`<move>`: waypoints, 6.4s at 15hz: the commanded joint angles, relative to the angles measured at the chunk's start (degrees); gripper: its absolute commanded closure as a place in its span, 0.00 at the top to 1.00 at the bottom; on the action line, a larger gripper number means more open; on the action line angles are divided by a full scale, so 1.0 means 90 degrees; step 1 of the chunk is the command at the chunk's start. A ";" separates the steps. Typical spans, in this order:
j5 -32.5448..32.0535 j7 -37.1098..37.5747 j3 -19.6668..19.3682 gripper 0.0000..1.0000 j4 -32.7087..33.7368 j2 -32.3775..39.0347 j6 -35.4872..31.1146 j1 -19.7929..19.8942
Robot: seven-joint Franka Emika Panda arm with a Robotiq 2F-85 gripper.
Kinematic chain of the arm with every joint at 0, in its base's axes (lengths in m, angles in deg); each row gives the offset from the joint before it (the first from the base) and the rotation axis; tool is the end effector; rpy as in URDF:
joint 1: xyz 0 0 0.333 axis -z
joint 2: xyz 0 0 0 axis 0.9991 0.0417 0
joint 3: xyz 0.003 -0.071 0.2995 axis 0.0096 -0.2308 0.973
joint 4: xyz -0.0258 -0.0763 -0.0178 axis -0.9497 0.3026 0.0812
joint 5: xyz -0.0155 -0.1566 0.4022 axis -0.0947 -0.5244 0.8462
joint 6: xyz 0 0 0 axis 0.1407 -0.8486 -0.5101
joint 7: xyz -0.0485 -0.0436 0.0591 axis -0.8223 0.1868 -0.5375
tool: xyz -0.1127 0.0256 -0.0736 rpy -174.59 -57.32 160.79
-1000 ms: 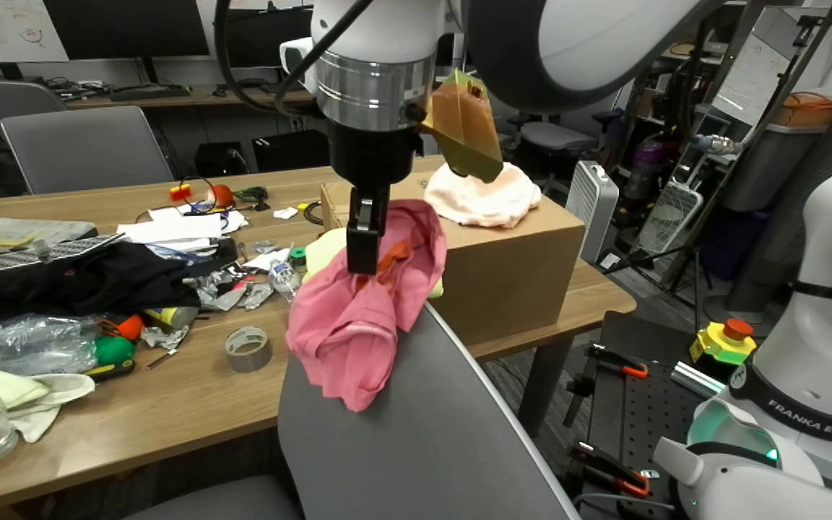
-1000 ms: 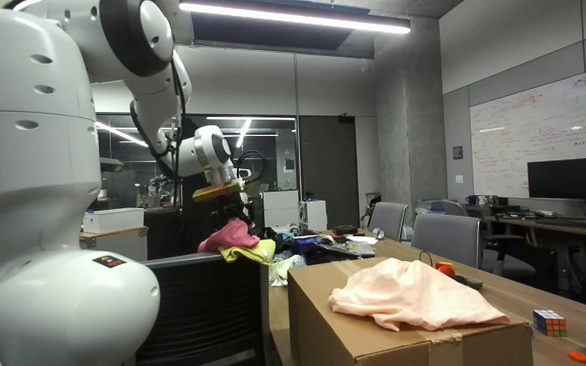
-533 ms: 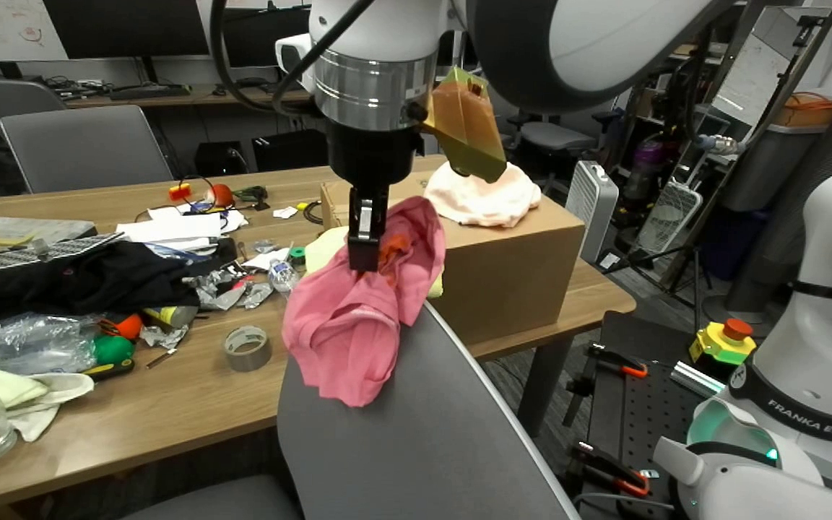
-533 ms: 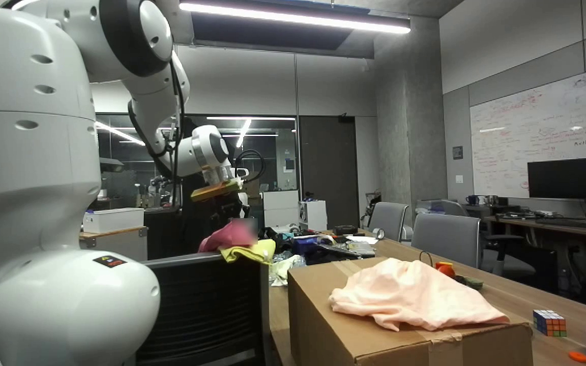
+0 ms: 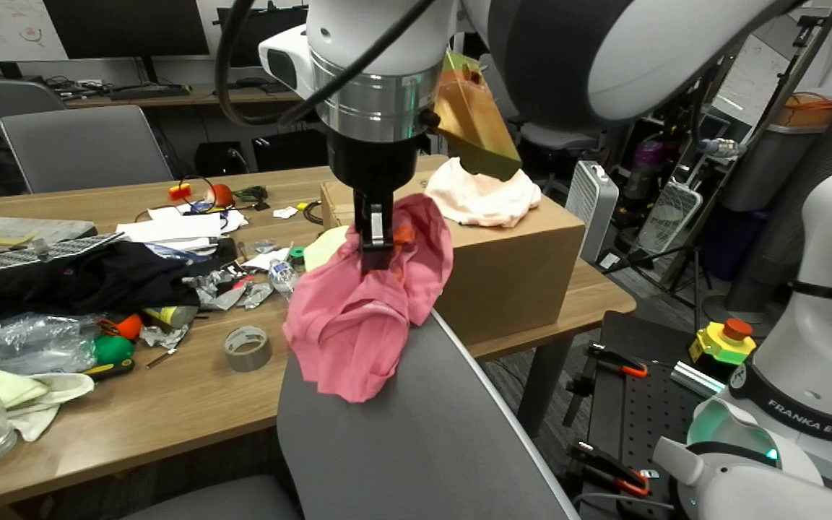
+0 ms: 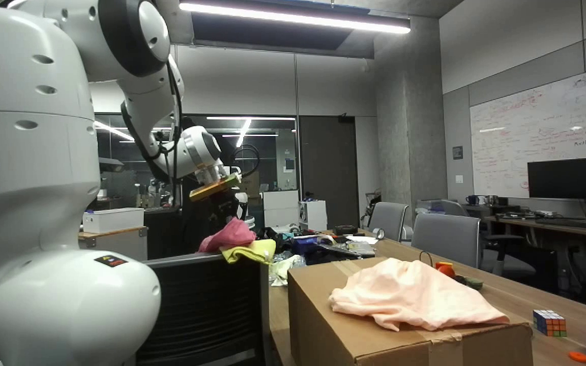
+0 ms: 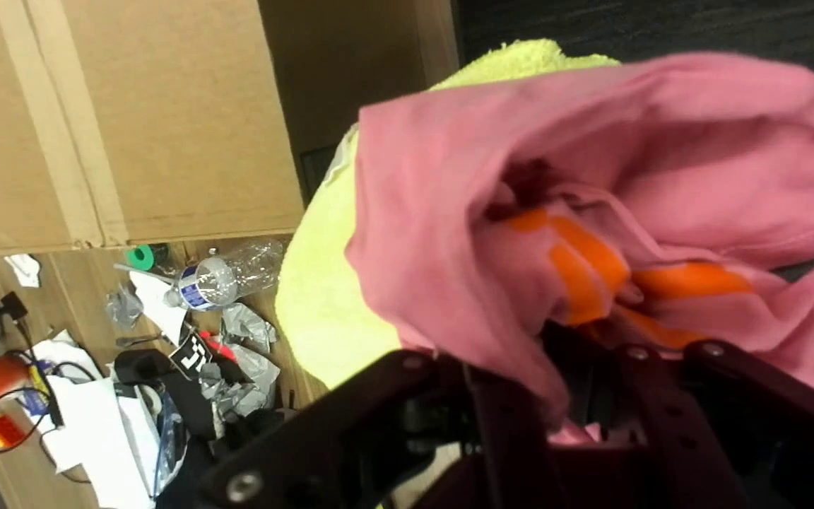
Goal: Put the shirts on top of the box.
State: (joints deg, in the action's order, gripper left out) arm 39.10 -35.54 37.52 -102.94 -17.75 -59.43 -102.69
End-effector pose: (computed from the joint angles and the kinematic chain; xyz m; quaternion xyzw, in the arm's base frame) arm 0.4997 0.2775 0.3937 0.9214 0.3314 0.0870 0.1833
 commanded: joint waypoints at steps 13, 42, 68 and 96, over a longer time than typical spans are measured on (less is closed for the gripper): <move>-0.1336 -0.1268 0.0454 0.03 0.0148 -0.0925 0.0410 -0.0506; -0.1203 -0.2416 -0.1656 0.03 0.1048 -0.2643 0.0825 0.1086; -0.0954 -0.4252 -0.2259 1.00 -0.0238 -0.2945 0.1354 0.1418; 0.2405 -0.3584 -0.0773 1.00 -0.1135 -0.1439 -0.0584 -0.0373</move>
State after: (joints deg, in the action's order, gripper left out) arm 60.18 -71.48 28.87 -116.19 -34.69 -64.17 -105.69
